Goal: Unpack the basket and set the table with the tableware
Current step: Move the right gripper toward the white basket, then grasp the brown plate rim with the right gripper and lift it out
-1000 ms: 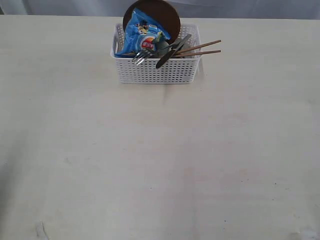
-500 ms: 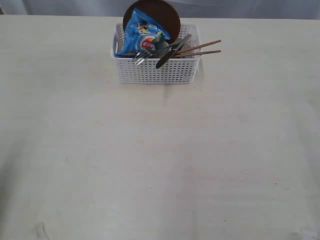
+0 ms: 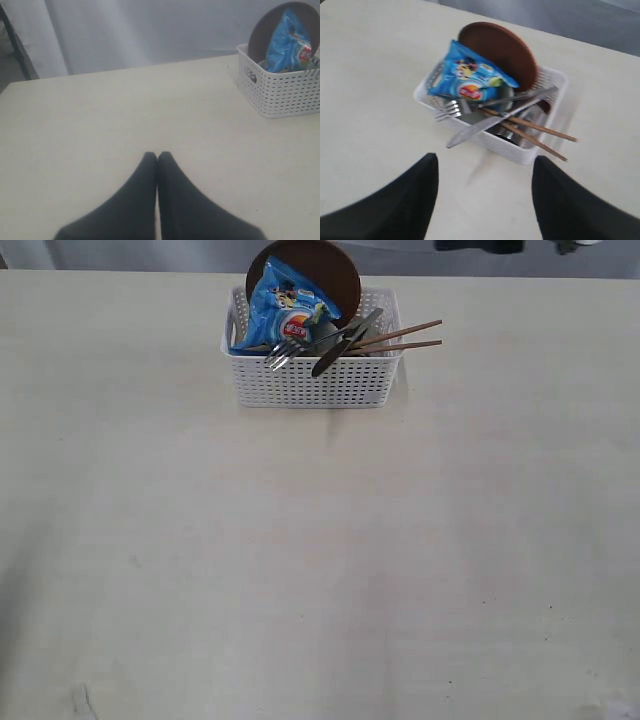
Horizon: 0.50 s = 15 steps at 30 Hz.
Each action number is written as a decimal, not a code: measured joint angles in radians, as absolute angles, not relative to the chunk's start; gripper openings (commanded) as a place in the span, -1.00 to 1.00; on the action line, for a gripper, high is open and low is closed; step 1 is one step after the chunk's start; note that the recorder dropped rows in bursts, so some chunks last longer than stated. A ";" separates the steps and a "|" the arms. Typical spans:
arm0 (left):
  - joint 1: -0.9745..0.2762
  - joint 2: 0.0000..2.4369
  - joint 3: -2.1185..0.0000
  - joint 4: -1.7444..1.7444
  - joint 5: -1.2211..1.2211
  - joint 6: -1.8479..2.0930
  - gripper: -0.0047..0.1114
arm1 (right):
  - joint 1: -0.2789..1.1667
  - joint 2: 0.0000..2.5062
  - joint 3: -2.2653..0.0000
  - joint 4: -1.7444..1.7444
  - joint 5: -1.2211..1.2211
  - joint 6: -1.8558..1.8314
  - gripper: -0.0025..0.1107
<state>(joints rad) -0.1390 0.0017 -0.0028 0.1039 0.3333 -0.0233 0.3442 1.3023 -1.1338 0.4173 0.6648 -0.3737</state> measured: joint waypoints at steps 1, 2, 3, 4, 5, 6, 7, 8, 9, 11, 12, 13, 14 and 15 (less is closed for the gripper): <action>-0.139 0.002 -0.003 0.104 0.333 -0.023 -0.92 | 0.379 1.339 -1.155 0.404 0.649 -0.374 0.05; -0.139 0.002 -0.003 0.104 0.333 -0.023 -0.92 | 0.411 1.364 -1.178 0.392 0.634 -0.374 0.10; -0.139 0.002 -0.003 0.104 0.333 -0.023 -0.92 | 0.438 1.398 -1.204 0.374 0.613 -0.369 0.13; -0.139 0.002 -0.003 0.104 0.333 -0.023 -0.92 | 0.459 1.434 -1.232 0.358 0.593 -0.352 0.13; -0.139 0.002 -0.003 0.104 0.333 -0.023 -0.92 | 0.470 1.463 -1.257 0.346 0.576 -0.336 0.13; -0.139 0.002 -0.003 0.104 0.333 -0.023 -0.92 | 0.478 1.501 -1.292 0.335 0.565 -0.318 0.13; -0.139 0.002 -0.003 0.104 0.333 -0.023 -0.92 | 0.479 1.541 -1.330 0.327 0.558 -0.308 0.13; -0.139 0.002 -0.003 0.104 0.333 -0.023 -0.92 | 0.482 1.620 -1.403 0.306 0.551 -0.299 0.13; -0.139 0.002 -0.003 0.104 0.333 -0.023 -0.92 | 0.482 1.660 -1.444 0.287 0.549 -0.302 0.13; -0.139 0.002 -0.003 0.104 0.333 -0.023 -0.92 | 0.484 1.767 -1.555 0.217 0.552 -0.315 0.12; -0.139 0.002 -0.003 0.104 0.333 -0.023 -0.92 | 0.484 1.837 -1.641 0.171 0.593 -0.319 0.11; -0.139 0.002 -0.003 0.104 0.333 -0.023 -0.92 | 0.484 1.876 -1.687 0.149 0.625 -0.319 0.10; -0.139 0.002 -0.003 0.104 0.333 -0.023 -0.92 | 0.484 1.948 -1.775 0.113 0.691 -0.319 0.10; -0.139 0.002 -0.003 0.104 0.333 -0.023 -0.92 | 0.484 2.020 -1.863 0.097 0.743 -0.331 0.10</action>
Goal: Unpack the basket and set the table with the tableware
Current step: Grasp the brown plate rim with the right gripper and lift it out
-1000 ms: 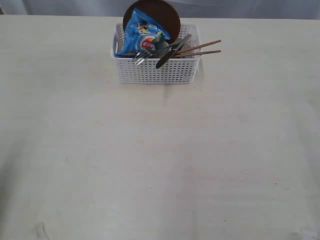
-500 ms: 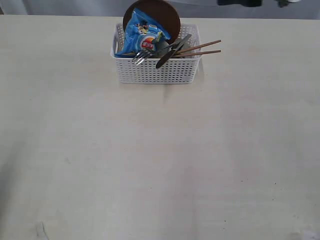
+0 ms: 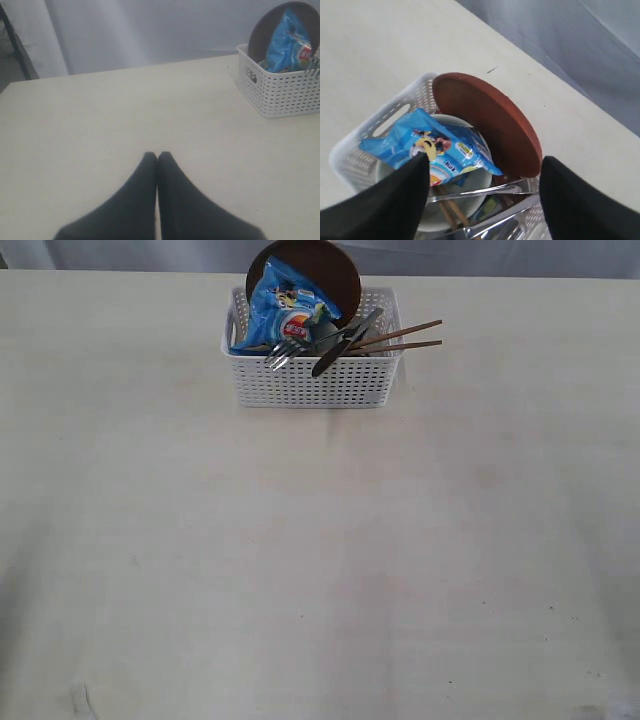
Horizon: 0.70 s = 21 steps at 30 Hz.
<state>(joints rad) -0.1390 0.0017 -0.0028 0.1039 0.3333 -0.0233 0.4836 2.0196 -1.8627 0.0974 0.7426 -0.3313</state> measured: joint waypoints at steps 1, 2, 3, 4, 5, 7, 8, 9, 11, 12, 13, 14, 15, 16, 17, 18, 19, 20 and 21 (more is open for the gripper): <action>-0.139 0.002 -0.003 0.104 0.333 -0.023 -0.92 | 0.484 2.065 -1.910 0.088 0.771 -0.350 0.10; -0.139 0.002 -0.003 0.104 0.333 -0.023 -0.92 | 0.484 2.119 -1.989 0.077 0.795 -0.374 0.10; -0.139 0.002 -0.003 0.104 0.333 -0.023 -0.92 | 0.484 2.156 -2.038 0.065 0.804 -0.388 0.10; -0.139 0.002 -0.003 0.104 0.333 -0.023 -0.92 | 0.484 2.203 -2.098 0.056 0.820 -0.411 0.10; -0.139 0.002 -0.003 0.104 0.333 -0.023 -0.92 | 0.484 2.225 -2.134 0.054 0.827 -0.426 0.10; -0.139 0.002 -0.003 0.104 0.333 -0.023 -0.92 | 0.484 2.269 -2.173 0.051 0.821 -0.493 0.10; -0.139 0.002 -0.003 0.104 0.333 -0.023 -0.92 | 0.482 2.287 -2.177 0.051 0.811 -0.551 0.10; -0.139 0.002 -0.003 0.104 0.333 -0.023 -0.92 | 0.480 2.297 -2.177 0.051 0.810 -0.586 0.10; -0.139 0.002 -0.003 0.104 0.333 -0.023 -0.92 | 0.478 2.316 -2.177 0.051 0.803 -0.672 0.10; -0.139 0.002 -0.003 0.104 0.333 -0.023 -0.92 | 0.476 2.323 -2.177 0.051 0.799 -0.695 0.10; -0.139 0.002 -0.003 0.104 0.333 -0.023 -0.92 | 0.474 2.332 -2.177 0.049 0.792 -0.717 0.10; -0.139 0.002 -0.003 0.104 0.333 -0.023 -0.92 | 0.474 2.337 -2.177 0.043 0.782 -0.727 0.10; -0.139 0.002 -0.003 0.104 0.333 -0.023 -0.92 | 0.474 2.339 -2.177 0.037 0.770 -0.734 0.10; -0.139 0.002 -0.003 0.104 0.333 -0.023 -0.92 | 0.472 2.344 -2.177 0.028 0.754 -0.739 0.10; -0.139 0.002 -0.003 0.104 0.333 -0.023 -0.92 | 0.472 2.346 -2.177 0.020 0.737 -0.741 0.10; -0.139 0.002 -0.003 0.104 0.333 -0.023 -0.92 | 0.472 2.346 -2.177 0.016 0.726 -0.744 0.10; -0.139 0.002 -0.003 0.104 0.333 -0.023 -0.92 | 0.472 2.348 -2.177 0.012 0.713 -0.758 0.10; -0.139 0.002 -0.003 0.104 0.333 -0.023 -0.92 | 0.472 2.348 -2.177 0.010 0.707 -0.770 0.10; -0.139 0.002 -0.003 0.104 0.333 -0.023 -0.92 | 0.472 2.348 -2.177 0.007 0.697 -0.790 0.10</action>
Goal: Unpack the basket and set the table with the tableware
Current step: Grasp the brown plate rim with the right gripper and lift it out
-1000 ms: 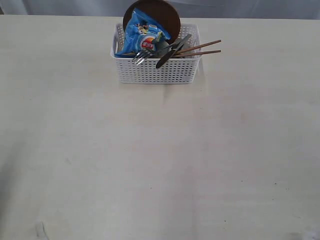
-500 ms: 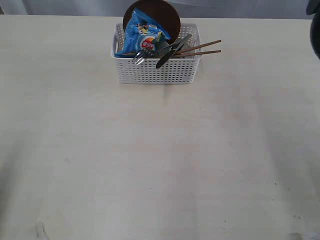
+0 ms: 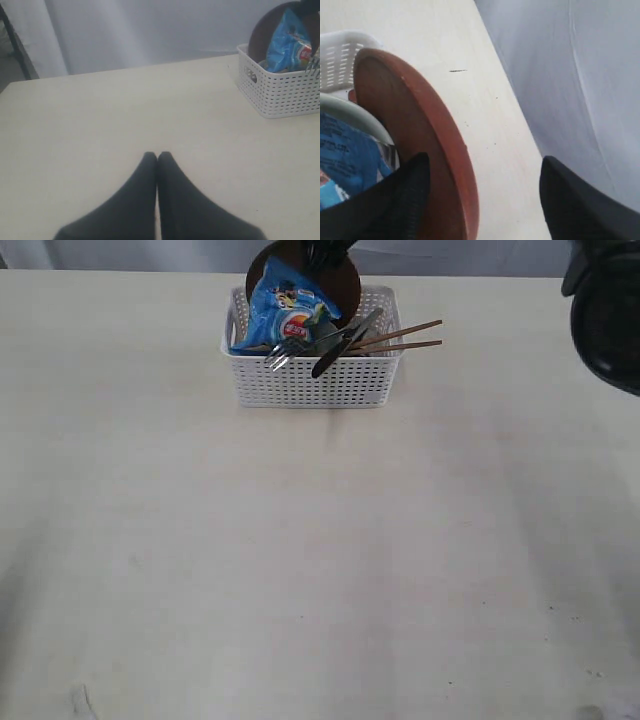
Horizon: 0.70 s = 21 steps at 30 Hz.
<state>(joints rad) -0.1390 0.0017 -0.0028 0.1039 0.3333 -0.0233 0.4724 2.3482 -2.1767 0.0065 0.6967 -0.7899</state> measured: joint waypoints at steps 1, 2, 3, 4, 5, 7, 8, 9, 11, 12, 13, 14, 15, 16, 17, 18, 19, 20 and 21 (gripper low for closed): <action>-0.139 0.002 -0.003 0.104 0.333 -0.023 -0.92 | 0.472 2.350 -2.177 0.000 0.692 -0.813 0.10; -0.139 0.002 -0.003 0.104 0.333 -0.023 -0.92 | 0.472 2.352 -2.177 0.000 0.688 -0.828 0.10; -0.139 0.002 -0.003 0.104 0.333 -0.023 -0.92 | 0.472 2.356 -2.179 0.000 0.686 -0.840 0.10; -0.139 0.002 -0.003 0.104 0.333 -0.023 -0.92 | 0.472 2.360 -2.179 0.000 0.684 -0.848 0.10; -0.139 0.002 -0.003 0.104 0.333 -0.023 -0.92 | 0.472 2.369 -2.179 0.000 0.682 -0.855 0.10; -0.139 0.002 -0.003 0.104 0.333 -0.023 -0.92 | 0.472 2.380 -2.179 -0.006 0.680 -0.860 0.10; -0.139 0.002 -0.003 0.104 0.333 -0.023 -0.92 | 0.472 2.385 -2.179 -0.009 0.680 -0.861 0.09; -0.139 0.002 -0.003 0.104 0.333 -0.023 -0.92 | 0.472 2.389 -2.179 -0.014 0.680 -0.862 0.04; -0.139 0.002 -0.003 0.104 0.333 -0.023 -0.92 | 0.472 2.398 -2.179 -0.016 0.680 -0.863 -0.22; -0.139 0.002 -0.003 0.104 0.333 -0.023 -0.92 | 0.472 2.400 -2.179 -0.016 0.680 -0.863 -0.44; -0.139 0.002 -0.003 0.104 0.333 -0.023 -0.92 | 0.472 2.405 -2.179 -0.016 0.688 -0.863 -0.66; -0.139 0.002 -0.003 0.104 0.333 -0.023 -0.92 | 0.472 2.406 -2.179 -0.016 0.698 -0.865 -0.80; -0.139 0.002 -0.003 0.104 0.333 -0.023 -0.92 | 0.472 2.404 -2.179 -0.016 0.699 -0.865 -0.97; -0.139 0.002 -0.003 0.104 0.333 -0.023 -0.92 | 0.472 2.404 -2.183 -0.016 0.699 -0.865 -0.96; -0.139 0.002 -0.003 0.104 0.333 -0.023 -0.92 | 0.472 2.404 -2.183 -0.013 0.699 -0.865 -0.96; -0.139 0.002 -0.003 0.104 0.333 -0.023 -0.92 | 0.472 2.404 -2.183 -0.013 0.699 -0.864 -0.96; -0.139 0.002 -0.003 0.104 0.333 -0.023 -0.92 | 0.472 2.403 -2.183 -0.013 0.699 -0.866 -0.96; -0.139 0.002 -0.003 0.104 0.333 -0.023 -0.92 | 0.472 2.400 -2.183 -0.013 0.704 -0.877 -0.96; -0.139 0.002 -0.003 0.104 0.333 -0.023 -0.92 | 0.472 2.398 -2.183 -0.013 0.709 -0.886 -0.96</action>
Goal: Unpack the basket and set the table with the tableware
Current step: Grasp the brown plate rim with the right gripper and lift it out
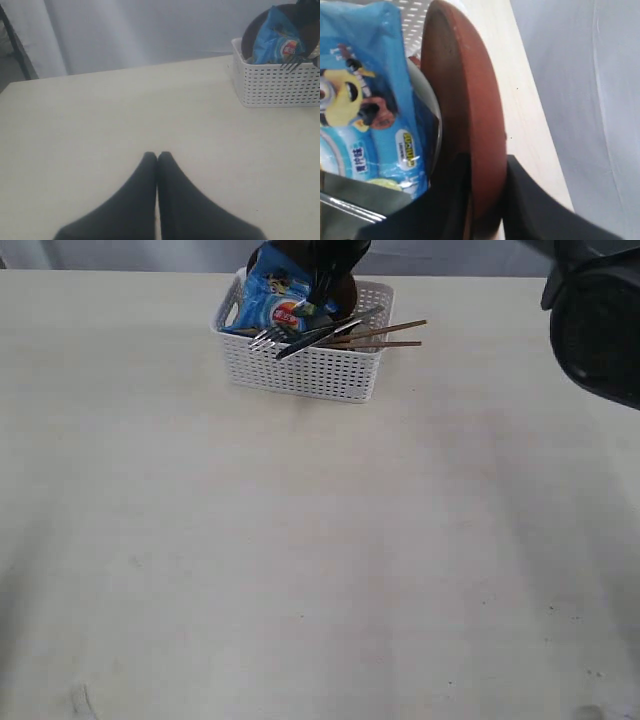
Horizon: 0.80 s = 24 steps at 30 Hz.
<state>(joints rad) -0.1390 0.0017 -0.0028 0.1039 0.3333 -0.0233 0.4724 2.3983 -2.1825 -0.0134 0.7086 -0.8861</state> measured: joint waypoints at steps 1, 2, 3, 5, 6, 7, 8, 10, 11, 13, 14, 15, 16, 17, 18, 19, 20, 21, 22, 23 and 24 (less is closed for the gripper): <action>-0.139 0.002 -0.003 0.104 0.333 -0.023 -0.92 | 0.472 2.394 -2.183 -0.013 0.718 -0.890 -0.96; -0.139 0.002 -0.003 0.104 0.333 -0.023 -0.92 | 0.474 2.389 -2.183 -0.013 0.726 -0.890 -0.96; -0.139 0.002 -0.003 0.104 0.333 -0.023 -0.92 | 0.474 2.387 -2.183 -0.013 0.733 -0.892 -0.96; -0.139 0.002 -0.003 0.104 0.333 -0.023 -0.92 | 0.474 2.374 -2.183 -0.013 0.740 -0.896 -0.96; -0.139 0.002 -0.003 0.104 0.333 -0.023 -0.92 | 0.474 2.368 -2.183 -0.013 0.742 -0.896 -0.96; -0.139 0.002 -0.003 0.104 0.333 -0.023 -0.92 | 0.474 2.359 -2.183 -0.013 0.744 -0.898 -0.96; -0.139 0.002 -0.003 0.104 0.333 -0.023 -0.92 | 0.474 2.354 -2.181 -0.016 0.744 -0.900 -0.96; -0.139 0.002 -0.003 0.104 0.333 -0.023 -0.92 | 0.474 2.338 -2.181 -0.016 0.744 -0.901 -0.96; -0.139 0.002 -0.003 0.104 0.333 -0.023 -0.92 | 0.474 2.330 -2.181 -0.016 0.744 -0.901 -0.96; -0.139 0.002 -0.003 0.104 0.333 -0.023 -0.92 | 0.474 2.320 -2.181 -0.016 0.742 -0.904 -0.96; -0.139 0.002 -0.003 0.104 0.333 -0.023 -0.92 | 0.474 2.316 -2.181 -0.016 0.742 -0.904 -0.96; -0.139 0.002 -0.003 0.104 0.333 -0.023 -0.92 | 0.474 2.310 -2.181 -0.016 0.740 -0.905 -0.96; -0.139 0.002 -0.003 0.104 0.333 -0.023 -0.92 | 0.474 2.308 -2.181 -0.016 0.740 -0.905 -0.96; -0.139 0.002 -0.003 0.104 0.333 -0.023 -0.92 | 0.474 2.306 -2.181 -0.018 0.740 -0.905 -0.96; -0.139 0.002 -0.003 0.104 0.333 -0.023 -0.92 | 0.474 2.301 -2.181 -0.020 0.737 -0.907 -0.96; -0.139 0.002 -0.003 0.104 0.333 -0.023 -0.92 | 0.474 2.296 -2.181 -0.025 0.737 -0.907 -0.96; -0.139 0.002 -0.003 0.104 0.333 -0.023 -0.92 | 0.474 2.292 -2.181 -0.036 0.735 -0.907 -0.96; -0.139 0.002 -0.003 0.104 0.333 -0.023 -0.92 | 0.474 2.288 -2.181 -0.048 0.734 -0.907 -0.96; -0.139 0.002 -0.003 0.104 0.333 -0.023 -0.92 | 0.474 2.281 -2.181 -0.062 0.733 -0.904 -0.96; -0.139 0.002 -0.003 0.104 0.333 -0.023 -0.92 | 0.474 2.278 -2.181 -0.075 0.730 -0.897 -0.96; -0.139 0.002 -0.003 0.104 0.333 -0.023 -0.92 | 0.474 2.269 -2.181 -0.086 0.730 -0.885 -0.96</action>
<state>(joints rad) -0.1390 0.0017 -0.0028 0.1039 0.3333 -0.0233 0.4742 2.2690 -2.1808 -0.0864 0.7300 -0.8850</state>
